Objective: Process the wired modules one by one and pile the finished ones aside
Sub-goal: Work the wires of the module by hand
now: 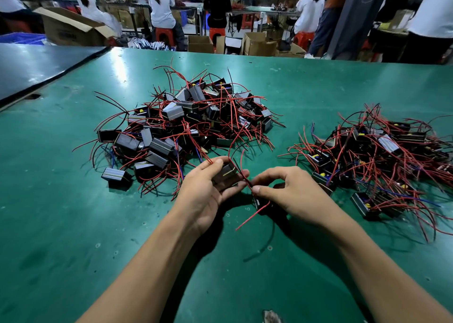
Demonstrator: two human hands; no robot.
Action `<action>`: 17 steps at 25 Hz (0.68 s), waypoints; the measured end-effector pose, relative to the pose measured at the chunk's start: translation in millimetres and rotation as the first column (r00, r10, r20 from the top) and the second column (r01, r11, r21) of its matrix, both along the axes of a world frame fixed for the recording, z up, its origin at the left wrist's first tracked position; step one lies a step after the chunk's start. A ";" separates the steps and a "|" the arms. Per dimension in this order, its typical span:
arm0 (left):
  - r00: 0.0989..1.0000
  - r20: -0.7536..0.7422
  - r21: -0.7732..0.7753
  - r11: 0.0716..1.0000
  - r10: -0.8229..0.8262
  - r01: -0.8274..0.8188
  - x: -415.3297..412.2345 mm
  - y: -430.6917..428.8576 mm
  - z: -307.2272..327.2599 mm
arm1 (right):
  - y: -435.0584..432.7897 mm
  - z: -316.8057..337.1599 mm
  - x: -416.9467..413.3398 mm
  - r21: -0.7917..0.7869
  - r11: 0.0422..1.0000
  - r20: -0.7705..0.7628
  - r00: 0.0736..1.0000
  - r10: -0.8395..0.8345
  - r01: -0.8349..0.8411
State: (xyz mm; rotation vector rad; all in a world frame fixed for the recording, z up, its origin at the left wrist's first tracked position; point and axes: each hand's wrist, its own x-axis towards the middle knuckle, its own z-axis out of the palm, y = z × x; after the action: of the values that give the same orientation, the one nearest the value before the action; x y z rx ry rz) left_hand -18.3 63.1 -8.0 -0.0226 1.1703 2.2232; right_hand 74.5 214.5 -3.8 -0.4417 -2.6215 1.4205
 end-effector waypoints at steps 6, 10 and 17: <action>1.000 -0.011 -0.034 0.999 0.022 -0.023 0.2 -4.2 1.5 | -2.7 -8.6 -4.7 0.155 0.982 -0.090 0.991 -0.096 0.109; 0.989 -0.016 -0.102 0.984 -0.145 0.143 6.0 -5.5 3.0 | -2.7 -13.9 -7.6 0.083 0.977 -0.095 0.977 -0.189 0.197; 0.918 -0.108 -0.292 0.895 -0.381 0.337 13.4 -5.6 -0.8 | 0.1 -15.5 -9.6 -0.033 0.976 -0.094 0.972 -0.217 0.215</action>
State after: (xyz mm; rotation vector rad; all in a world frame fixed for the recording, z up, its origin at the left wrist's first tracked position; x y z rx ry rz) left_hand -4.9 57.5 -8.8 0.2512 1.4297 1.7551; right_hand 64.9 214.6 -19.3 -0.6222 -2.3996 1.3658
